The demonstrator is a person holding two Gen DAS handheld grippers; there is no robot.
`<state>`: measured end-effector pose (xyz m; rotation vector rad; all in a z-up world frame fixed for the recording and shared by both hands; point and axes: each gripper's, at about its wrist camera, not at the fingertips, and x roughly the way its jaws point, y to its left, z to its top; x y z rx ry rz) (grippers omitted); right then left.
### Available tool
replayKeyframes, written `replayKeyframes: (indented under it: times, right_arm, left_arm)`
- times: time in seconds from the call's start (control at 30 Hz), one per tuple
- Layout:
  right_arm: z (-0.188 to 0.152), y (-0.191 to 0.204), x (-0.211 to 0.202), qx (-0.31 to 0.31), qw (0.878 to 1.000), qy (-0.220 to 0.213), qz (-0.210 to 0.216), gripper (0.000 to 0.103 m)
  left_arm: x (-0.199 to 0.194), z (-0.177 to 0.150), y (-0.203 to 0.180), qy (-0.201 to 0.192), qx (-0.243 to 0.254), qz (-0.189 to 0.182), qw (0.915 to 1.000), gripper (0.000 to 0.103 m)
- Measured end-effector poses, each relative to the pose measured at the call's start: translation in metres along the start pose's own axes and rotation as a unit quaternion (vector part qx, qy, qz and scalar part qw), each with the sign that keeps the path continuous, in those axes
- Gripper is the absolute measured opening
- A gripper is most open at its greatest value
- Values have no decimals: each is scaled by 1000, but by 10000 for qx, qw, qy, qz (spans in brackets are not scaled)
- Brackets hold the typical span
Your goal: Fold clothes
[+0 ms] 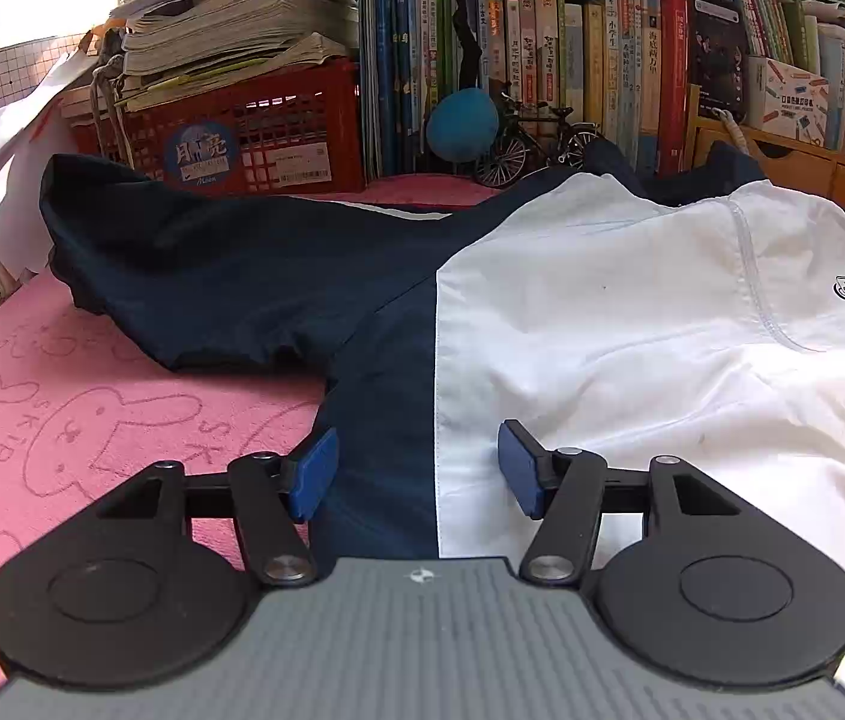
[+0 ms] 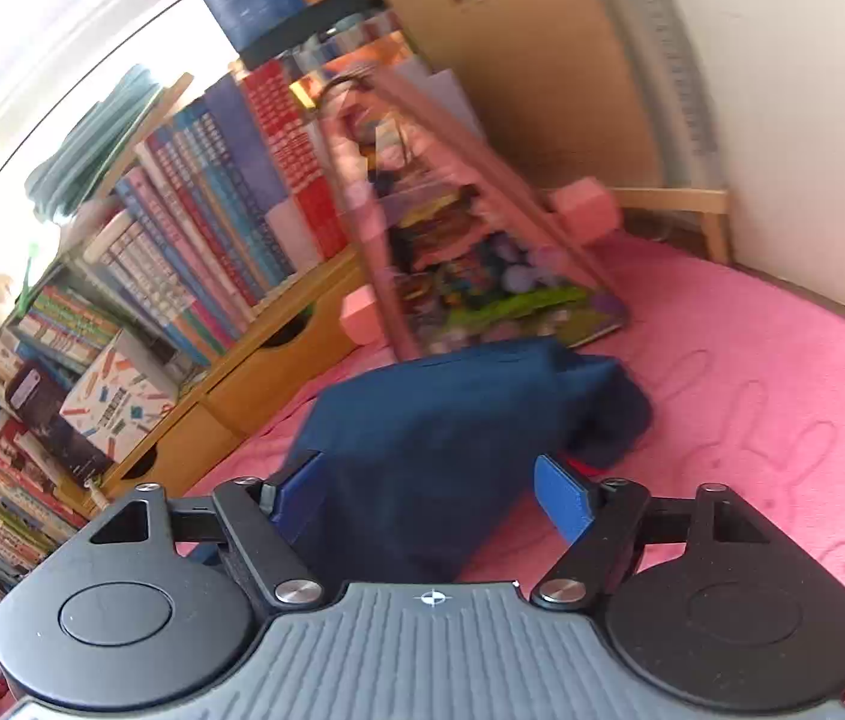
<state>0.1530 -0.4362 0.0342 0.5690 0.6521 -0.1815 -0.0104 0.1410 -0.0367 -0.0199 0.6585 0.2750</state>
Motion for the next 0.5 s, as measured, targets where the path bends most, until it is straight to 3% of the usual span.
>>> replayKeyframes:
  times: [0.03,0.1,0.2,0.27,0.3,0.37,0.4,0.47,0.5]
  right_arm:
    - [-2,16,11,-114,9998,-13,-186,103]
    - [-6,50,40,-416,9956,-103,-829,103]
    - [-11,102,83,-864,9799,-237,-1785,103]
    - [-15,100,101,-582,9719,-140,-2278,99]
    - [-16,96,110,-392,9671,-76,-2511,93]
    - [-20,81,118,20,9622,91,-2721,49]
    - [-22,68,115,254,9650,209,-2600,42]
    - [-17,50,96,576,9774,132,-2031,20]
    - [-14,41,85,724,9825,67,-1716,16]
  left_arm:
    - [0,0,-1,-2,12,13,10000,59]
    - [0,0,-1,-2,14,16,10000,59]
    - [1,0,0,2,-5,3,10000,59]
    - [1,1,2,12,-49,-30,10000,59]
    - [1,1,4,19,-90,-59,9999,59]
    - [2,1,7,35,-169,-118,9998,60]
    - [2,1,8,41,-202,-145,9997,60]
    - [2,1,9,44,-220,-167,9996,61]
    - [2,1,9,44,-214,-163,9996,61]
